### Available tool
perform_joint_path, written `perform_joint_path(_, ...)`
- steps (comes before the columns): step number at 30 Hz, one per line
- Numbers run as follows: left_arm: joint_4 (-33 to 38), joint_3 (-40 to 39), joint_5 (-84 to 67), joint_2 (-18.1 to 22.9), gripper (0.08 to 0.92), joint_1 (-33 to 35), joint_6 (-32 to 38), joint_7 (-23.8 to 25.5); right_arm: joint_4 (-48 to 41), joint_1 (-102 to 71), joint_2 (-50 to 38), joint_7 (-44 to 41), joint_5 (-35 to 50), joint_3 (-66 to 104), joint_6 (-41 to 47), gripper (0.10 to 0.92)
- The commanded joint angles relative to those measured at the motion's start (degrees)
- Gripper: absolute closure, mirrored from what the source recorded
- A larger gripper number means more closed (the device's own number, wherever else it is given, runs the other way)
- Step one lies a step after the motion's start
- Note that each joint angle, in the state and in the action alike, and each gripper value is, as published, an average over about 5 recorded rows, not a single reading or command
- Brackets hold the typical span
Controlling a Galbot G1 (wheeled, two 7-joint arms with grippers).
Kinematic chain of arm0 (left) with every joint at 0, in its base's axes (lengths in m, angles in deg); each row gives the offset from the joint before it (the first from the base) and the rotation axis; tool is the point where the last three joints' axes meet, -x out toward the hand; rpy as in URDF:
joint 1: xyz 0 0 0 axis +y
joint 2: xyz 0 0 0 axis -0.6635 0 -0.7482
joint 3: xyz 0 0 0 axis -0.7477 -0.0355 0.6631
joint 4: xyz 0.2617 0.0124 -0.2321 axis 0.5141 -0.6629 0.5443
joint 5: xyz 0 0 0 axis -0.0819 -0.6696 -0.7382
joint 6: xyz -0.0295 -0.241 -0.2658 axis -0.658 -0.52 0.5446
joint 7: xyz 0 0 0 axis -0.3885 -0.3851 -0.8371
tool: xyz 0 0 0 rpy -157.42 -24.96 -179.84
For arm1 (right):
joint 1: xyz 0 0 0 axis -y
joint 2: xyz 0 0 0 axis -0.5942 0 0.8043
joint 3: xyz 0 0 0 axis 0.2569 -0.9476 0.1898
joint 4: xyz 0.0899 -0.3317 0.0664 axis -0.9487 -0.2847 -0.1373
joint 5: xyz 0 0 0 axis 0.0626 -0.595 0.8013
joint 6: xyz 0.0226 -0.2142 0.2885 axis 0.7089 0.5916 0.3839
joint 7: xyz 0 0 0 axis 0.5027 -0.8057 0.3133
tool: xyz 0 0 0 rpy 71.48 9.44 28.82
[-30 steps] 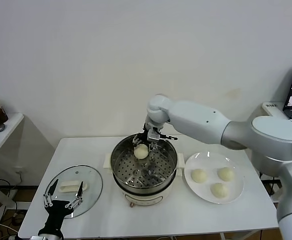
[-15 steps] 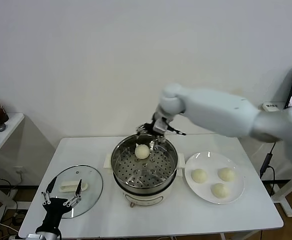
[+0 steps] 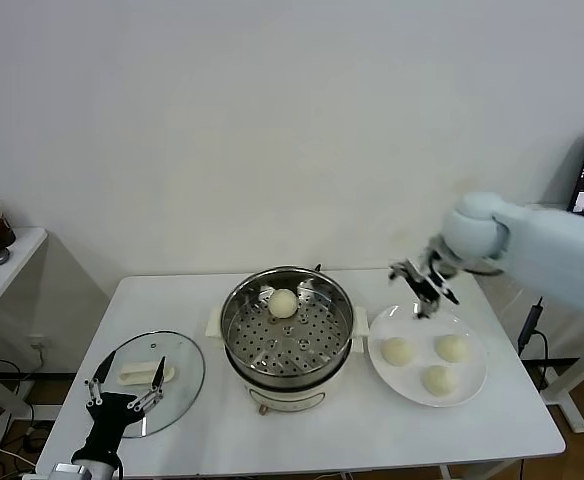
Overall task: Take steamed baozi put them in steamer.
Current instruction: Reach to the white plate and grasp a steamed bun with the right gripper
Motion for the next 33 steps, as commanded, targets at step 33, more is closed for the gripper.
perform_joint_path(33, -0.6, 1.7, 0.8, 0.9, 0.177, 0.7, 0.1, 0.2, -21.2, -32.6, 12.9, 2.9, -11.3, 22.5, 3.9, 0.203)
